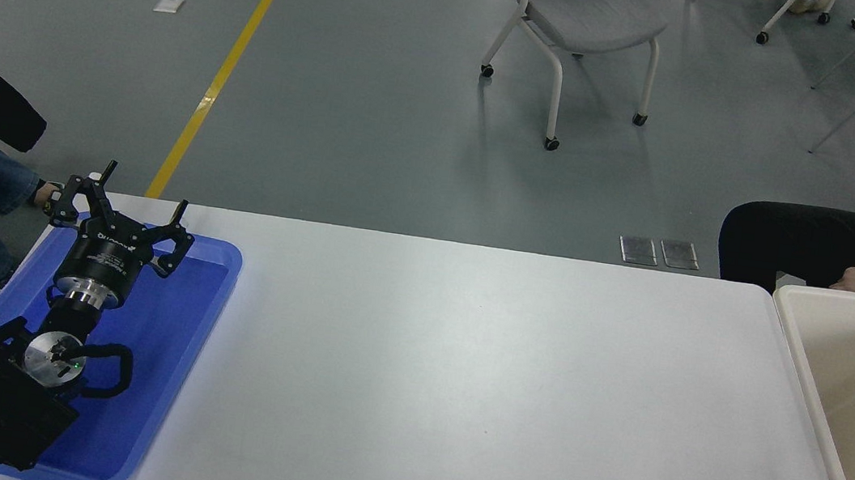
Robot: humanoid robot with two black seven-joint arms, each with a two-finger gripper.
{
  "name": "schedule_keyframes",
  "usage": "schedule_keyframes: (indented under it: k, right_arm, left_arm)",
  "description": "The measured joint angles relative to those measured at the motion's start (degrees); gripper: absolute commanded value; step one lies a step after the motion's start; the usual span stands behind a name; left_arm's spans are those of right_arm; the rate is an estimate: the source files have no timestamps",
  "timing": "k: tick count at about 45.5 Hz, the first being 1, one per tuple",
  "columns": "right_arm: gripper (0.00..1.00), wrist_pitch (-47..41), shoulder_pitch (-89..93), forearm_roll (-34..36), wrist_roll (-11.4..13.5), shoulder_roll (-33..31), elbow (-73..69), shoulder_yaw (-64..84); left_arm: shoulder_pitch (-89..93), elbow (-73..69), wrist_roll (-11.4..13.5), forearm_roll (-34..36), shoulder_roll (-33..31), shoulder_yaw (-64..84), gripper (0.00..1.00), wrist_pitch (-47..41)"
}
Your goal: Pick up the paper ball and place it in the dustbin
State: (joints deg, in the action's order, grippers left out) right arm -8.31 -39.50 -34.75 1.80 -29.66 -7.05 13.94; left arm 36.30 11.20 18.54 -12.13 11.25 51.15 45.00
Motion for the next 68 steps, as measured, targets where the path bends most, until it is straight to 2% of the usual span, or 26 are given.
schedule_keyframes:
  k: [13,32,39,45,57,68]
  right_arm:
    - [1.00,0.0,-0.3,0.4,0.0,-0.2,-0.8,-6.7]
    - [1.00,-0.1,0.6,2.6,0.0,-3.3,-14.2,-39.3]
    - [1.00,-0.1,2.3,9.9,0.0,-3.8,-22.0,-48.7]
    - [1.00,-1.4,3.1,19.8,0.0,-3.6,-27.2,-53.5]
    - [1.00,-6.9,4.5,37.2,0.1,0.6,-31.6,-60.0]
    - [1.00,-11.6,6.5,45.5,0.0,5.5,-32.1,-63.2]
  left_arm:
    - [0.0,0.0,0.0,0.0,0.0,0.0,1.00,0.0]
    - [0.0,0.0,0.0,0.0,0.0,0.0,1.00,0.0]
    - [0.0,0.0,0.0,0.0,0.0,0.0,1.00,0.0]
    - [0.0,0.0,0.0,0.0,0.0,0.0,1.00,0.0]
    - [0.0,0.0,0.0,0.0,-0.1,0.0,1.00,0.0]
    - [0.0,0.1,0.0,0.0,-0.1,0.0,1.00,0.0]
